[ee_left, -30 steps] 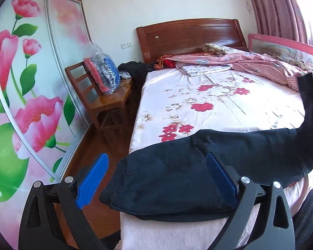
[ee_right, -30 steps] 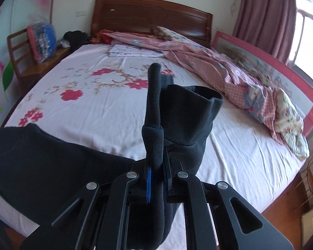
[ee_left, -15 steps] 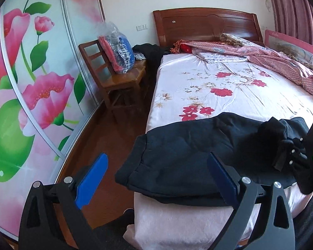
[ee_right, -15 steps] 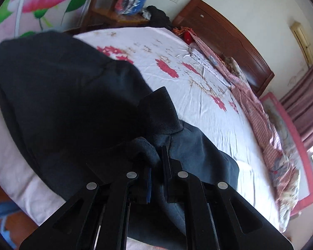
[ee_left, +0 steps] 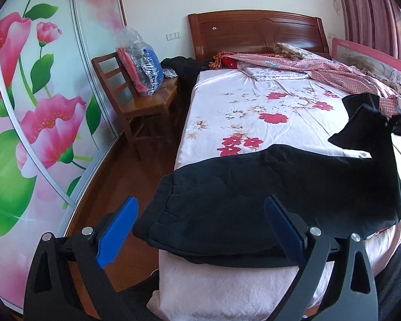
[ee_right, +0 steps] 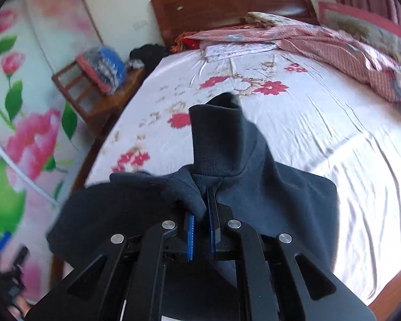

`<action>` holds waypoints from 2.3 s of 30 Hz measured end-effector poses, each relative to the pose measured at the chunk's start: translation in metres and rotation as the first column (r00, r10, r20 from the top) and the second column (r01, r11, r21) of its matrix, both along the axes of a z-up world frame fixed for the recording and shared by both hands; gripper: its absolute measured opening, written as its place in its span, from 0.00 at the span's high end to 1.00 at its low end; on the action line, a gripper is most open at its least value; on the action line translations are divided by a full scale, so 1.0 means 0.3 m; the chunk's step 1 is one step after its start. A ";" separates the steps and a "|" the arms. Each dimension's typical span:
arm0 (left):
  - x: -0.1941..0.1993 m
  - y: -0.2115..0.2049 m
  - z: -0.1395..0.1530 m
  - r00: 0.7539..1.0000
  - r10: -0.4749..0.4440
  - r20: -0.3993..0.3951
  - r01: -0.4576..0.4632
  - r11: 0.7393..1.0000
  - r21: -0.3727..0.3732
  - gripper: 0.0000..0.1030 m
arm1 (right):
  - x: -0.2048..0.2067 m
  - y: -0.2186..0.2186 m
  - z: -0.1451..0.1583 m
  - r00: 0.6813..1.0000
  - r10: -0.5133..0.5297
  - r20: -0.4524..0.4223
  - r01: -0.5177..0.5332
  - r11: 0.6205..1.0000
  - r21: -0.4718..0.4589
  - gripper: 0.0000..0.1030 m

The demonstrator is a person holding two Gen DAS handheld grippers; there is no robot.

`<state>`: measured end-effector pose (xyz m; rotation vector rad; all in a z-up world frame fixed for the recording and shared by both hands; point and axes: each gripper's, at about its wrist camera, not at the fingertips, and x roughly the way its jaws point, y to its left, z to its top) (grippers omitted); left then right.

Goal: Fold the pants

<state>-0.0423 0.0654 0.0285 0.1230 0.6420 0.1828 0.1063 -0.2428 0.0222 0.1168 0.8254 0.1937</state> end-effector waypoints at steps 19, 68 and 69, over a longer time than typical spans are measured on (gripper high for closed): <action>0.013 0.011 -0.010 1.000 0.010 -0.028 -0.010 1.000 -0.007 0.06 | -0.310 0.223 -0.207 0.940 0.340 0.019 -0.280 0.802 -0.527 0.62; 0.153 0.518 -0.349 0.862 0.153 -0.483 -0.305 0.918 -0.253 0.02 | -0.288 0.269 -0.037 0.954 0.286 0.091 -0.219 0.871 -0.440 0.35; 0.163 0.543 -0.365 0.865 0.122 -0.487 -0.313 0.890 -0.333 0.02 | -0.283 0.289 -0.036 0.950 0.302 0.078 -0.238 0.863 -0.445 0.35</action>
